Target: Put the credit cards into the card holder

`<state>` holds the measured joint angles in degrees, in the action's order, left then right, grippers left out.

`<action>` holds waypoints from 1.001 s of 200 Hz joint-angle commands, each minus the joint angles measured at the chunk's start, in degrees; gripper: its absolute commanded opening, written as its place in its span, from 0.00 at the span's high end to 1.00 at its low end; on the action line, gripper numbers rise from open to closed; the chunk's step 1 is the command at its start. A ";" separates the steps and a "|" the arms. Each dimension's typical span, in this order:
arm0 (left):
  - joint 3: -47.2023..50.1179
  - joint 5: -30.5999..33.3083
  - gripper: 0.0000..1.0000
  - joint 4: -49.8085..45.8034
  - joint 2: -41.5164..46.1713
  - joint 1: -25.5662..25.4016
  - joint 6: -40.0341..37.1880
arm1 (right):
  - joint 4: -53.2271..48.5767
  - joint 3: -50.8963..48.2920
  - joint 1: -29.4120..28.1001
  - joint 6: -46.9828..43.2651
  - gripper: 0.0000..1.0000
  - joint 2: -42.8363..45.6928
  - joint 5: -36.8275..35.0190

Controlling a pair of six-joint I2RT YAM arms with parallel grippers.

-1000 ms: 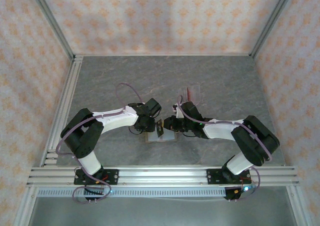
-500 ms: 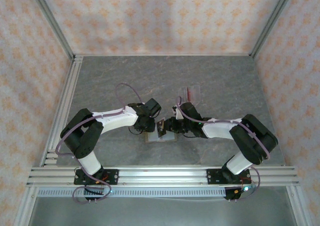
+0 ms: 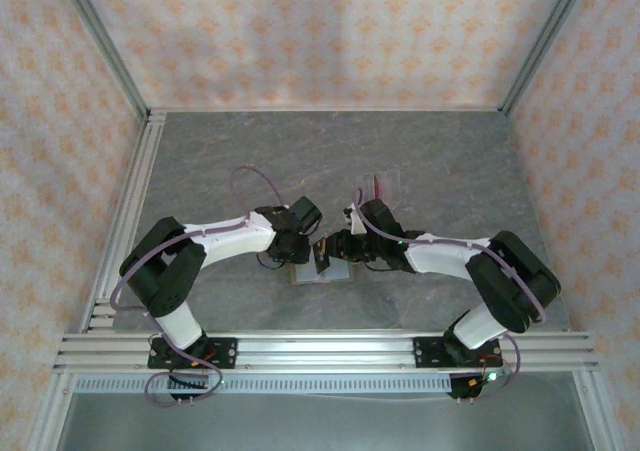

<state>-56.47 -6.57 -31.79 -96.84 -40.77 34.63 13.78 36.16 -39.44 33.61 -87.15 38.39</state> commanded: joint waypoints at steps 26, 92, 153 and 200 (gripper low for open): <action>1.76 2.00 0.70 -1.81 1.30 -0.09 0.53 | 0.12 1.54 0.15 -0.47 0.80 -0.21 0.17; 2.13 2.00 0.70 -1.56 1.52 -0.09 0.45 | -0.68 1.80 0.15 -0.47 0.89 -0.14 -0.16; 2.48 2.03 0.70 -1.52 1.75 -0.05 0.53 | -1.74 2.25 0.15 -0.80 0.96 -0.35 -0.34; 2.50 2.26 0.70 -1.52 1.74 -0.08 0.44 | -2.65 2.42 0.15 -0.90 1.00 -0.15 -0.94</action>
<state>-55.37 -6.55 -31.46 -95.88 -40.77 34.63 12.32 37.21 -39.44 33.58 -87.35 38.37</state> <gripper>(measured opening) 0.298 0.041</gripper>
